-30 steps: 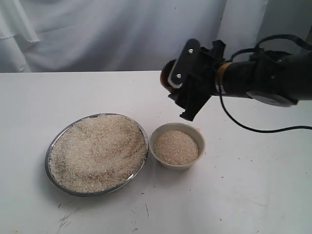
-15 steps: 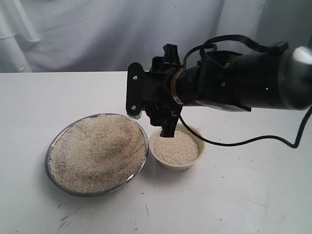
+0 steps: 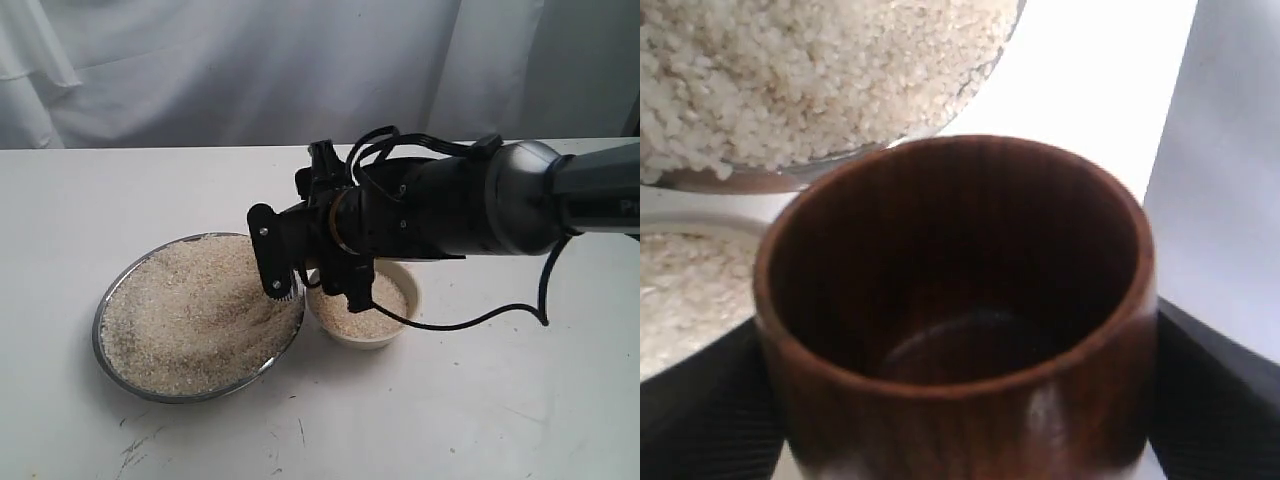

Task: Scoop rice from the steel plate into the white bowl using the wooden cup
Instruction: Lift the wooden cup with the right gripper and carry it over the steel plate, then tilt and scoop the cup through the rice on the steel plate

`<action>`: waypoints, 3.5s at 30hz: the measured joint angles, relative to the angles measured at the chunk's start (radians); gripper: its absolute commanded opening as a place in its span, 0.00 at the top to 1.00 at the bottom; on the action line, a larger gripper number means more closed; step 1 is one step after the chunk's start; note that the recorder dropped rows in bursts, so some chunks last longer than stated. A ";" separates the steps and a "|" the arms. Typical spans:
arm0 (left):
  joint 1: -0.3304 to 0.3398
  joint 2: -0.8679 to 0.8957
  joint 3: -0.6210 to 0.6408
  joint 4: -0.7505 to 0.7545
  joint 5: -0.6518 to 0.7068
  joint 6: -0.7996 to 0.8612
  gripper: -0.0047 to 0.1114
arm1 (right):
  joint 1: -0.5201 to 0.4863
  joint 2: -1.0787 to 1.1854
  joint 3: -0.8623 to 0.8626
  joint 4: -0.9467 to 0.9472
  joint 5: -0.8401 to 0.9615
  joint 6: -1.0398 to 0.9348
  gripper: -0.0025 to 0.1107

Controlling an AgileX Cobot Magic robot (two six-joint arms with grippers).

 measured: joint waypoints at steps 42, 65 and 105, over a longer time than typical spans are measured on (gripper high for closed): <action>0.000 0.000 0.000 0.000 0.000 0.000 0.96 | 0.118 0.325 -0.436 -0.043 0.118 -0.492 0.98; 0.000 0.000 0.000 0.000 0.000 0.000 0.96 | 0.156 0.361 -0.442 0.159 0.166 -0.733 0.98; 0.000 0.000 0.000 0.000 0.000 0.000 0.96 | 0.165 0.425 -0.633 0.764 0.347 -0.913 0.98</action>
